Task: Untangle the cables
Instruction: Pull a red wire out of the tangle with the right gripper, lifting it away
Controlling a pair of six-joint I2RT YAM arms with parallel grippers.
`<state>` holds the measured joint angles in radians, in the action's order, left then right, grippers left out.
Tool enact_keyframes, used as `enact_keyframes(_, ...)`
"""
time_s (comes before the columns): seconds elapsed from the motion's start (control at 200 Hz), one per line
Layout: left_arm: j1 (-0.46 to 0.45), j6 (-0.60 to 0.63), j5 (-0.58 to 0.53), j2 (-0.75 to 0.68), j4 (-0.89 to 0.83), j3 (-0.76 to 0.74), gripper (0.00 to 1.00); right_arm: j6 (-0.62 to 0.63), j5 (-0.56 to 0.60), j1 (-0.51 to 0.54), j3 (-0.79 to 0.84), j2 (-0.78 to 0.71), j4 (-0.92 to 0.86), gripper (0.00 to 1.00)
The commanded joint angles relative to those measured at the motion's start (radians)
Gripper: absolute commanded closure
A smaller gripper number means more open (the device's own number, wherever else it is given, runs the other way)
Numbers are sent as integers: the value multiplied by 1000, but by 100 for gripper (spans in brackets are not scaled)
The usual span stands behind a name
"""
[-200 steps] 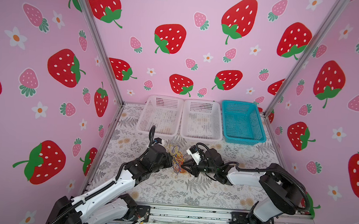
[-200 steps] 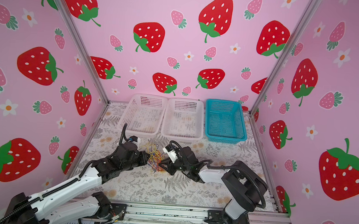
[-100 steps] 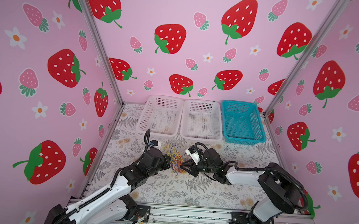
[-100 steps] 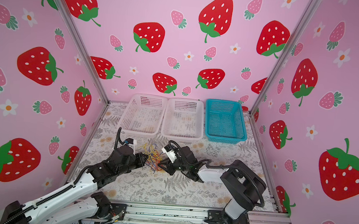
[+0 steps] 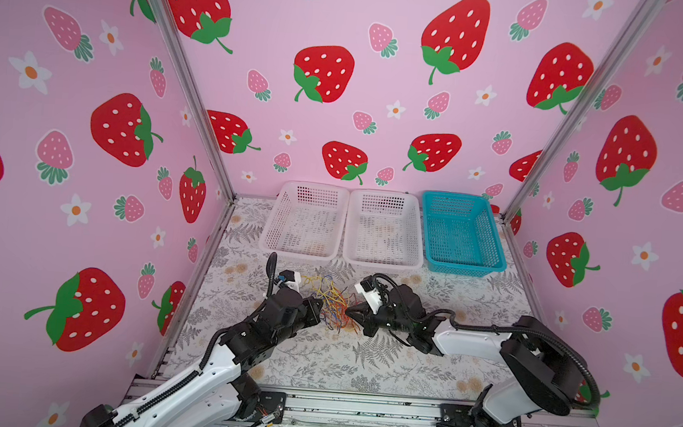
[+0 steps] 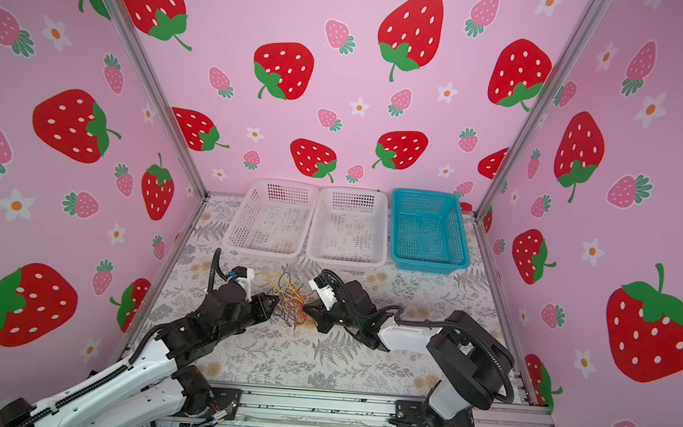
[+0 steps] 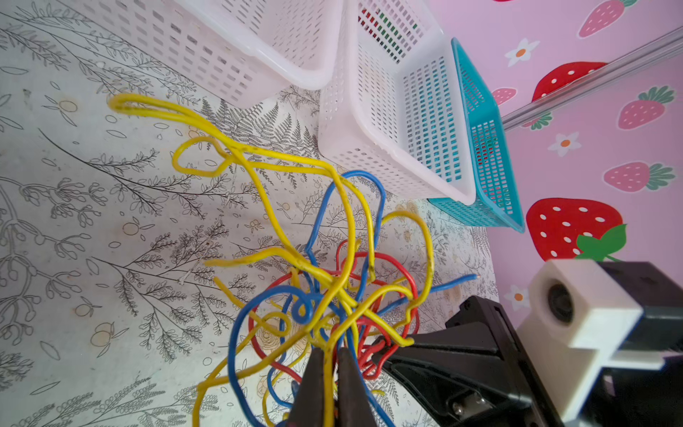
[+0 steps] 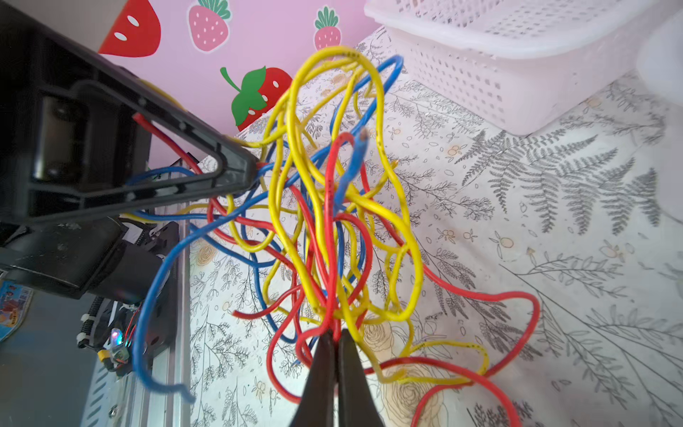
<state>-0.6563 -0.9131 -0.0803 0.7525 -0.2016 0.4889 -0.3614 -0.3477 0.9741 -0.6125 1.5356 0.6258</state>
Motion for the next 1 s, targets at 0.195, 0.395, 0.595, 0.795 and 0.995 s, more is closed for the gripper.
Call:
enact_keyframes(0.195,11,36,-89,33,-147,32,100,-42,224,-140,132,-218,-17,100)
enact_keyframes(0.395,11,55,-30,115,-112,16,100,-91,128,-239,196,-294,48,100)
enact_keyframes(0.595,11,80,0,166,-94,20,100,-81,100,-240,202,-315,60,100)
enact_keyframes(0.795,11,122,-21,191,-143,31,100,-75,215,-273,246,-472,22,100)
enact_keyframes(0.995,11,166,10,274,-151,45,100,-78,206,-314,207,-607,-96,100)
